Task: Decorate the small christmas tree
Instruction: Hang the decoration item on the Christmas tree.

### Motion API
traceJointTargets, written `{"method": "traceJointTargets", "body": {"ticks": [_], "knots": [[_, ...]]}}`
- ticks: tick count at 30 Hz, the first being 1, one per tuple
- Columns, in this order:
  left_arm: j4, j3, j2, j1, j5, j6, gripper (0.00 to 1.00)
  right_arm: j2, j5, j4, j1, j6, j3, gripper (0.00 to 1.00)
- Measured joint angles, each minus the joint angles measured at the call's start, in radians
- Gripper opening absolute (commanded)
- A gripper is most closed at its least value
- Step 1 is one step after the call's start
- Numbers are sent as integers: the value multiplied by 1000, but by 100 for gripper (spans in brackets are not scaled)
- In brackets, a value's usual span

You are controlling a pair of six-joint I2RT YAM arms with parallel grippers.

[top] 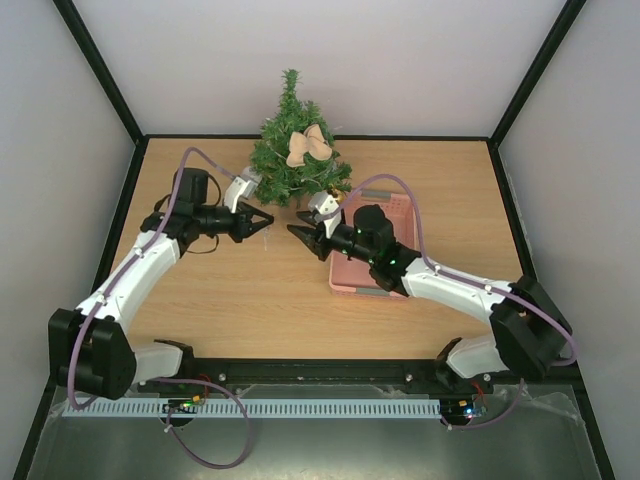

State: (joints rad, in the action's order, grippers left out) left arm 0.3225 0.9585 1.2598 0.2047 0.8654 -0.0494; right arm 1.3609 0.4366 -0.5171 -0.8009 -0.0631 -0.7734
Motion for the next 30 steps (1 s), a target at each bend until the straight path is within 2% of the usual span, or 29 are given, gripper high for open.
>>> {"method": "traceJointTargets", "body": {"ticks": [9,15,24,30], "knots": [[6,47,37,41,28,-28,2,89,29,1,-2,-44,-57,34],[34,64,40,53,36,-47,2,117,27,2,-4,-73,-70,26],[58,77,43,64,43,-56,2,144,13,-12,-5,-76,-71,30],[66,77,45,71,43,-62,2,147,9,-18,-5,-75,-71,29]]}}
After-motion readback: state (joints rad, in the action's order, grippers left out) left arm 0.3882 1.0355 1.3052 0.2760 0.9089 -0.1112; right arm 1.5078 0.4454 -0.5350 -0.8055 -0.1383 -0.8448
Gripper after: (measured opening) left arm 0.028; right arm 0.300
